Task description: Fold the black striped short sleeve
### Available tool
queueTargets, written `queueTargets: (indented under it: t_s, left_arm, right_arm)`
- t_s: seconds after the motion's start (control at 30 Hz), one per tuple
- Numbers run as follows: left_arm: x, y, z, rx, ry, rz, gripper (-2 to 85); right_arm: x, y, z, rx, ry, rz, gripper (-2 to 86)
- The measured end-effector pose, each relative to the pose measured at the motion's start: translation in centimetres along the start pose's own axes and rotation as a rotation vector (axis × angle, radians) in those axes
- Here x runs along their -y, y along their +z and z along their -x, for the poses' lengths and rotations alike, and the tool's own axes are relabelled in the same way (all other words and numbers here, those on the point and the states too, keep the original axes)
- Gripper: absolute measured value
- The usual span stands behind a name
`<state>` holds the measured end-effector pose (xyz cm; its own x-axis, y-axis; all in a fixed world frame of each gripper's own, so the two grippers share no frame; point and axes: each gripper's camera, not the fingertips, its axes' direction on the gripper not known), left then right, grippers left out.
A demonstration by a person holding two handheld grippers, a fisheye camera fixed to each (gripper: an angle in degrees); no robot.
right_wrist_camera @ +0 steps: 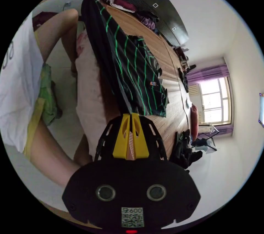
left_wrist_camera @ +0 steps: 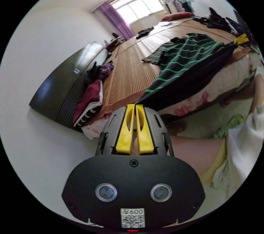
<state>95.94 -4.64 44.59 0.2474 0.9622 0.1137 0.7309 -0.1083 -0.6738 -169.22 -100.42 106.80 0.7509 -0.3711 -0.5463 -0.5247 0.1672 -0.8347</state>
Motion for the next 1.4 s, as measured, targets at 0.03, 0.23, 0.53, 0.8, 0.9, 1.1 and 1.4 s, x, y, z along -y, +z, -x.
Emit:
queueTargets:
  t_s: [0.03, 0.23, 0.53, 0.8, 0.9, 1.1, 1.4]
  left_arm:
    - [0.4, -0.7, 0.6, -0.087, 0.060, 0.009, 1.0]
    - [7.7, 1.3, 7.9, -0.535, 0.289, 0.053, 1.0]
    - [47.8, -6.0, 13.9, 0.390, 0.084, -0.247, 1.0]
    - [46.9, -28.0, 23.5, 0.499, -0.210, -0.783, 1.0]
    - [41.4, -22.1, 23.2, 0.331, -0.143, -0.844, 1.1]
    - [31.8, -3.3, 14.2, 0.056, 0.033, -0.602, 1.3]
    - [20.5, 15.8, -3.7, -0.153, 0.159, -0.136, 1.2]
  right_arm:
    - [-0.3, -2.1, -0.3, 0.053, -0.015, 0.000, -0.8]
    - [-1.2, -12.4, -7.4, 0.457, 0.039, -0.056, -0.8]
    - [16.9, -11.6, -36.4, -0.430, 0.347, 0.242, -0.9]
    - [20.3, -37.7, -38.7, -0.959, 0.673, -0.353, -0.8]
    - [18.2, -35.8, -35.0, -0.776, 0.657, -0.464, -0.8]
    - [16.6, -21.2, -25.5, -0.363, 0.633, -0.418, -0.9]
    - [18.9, 2.4, -9.4, -0.101, 0.619, 0.046, -0.9]
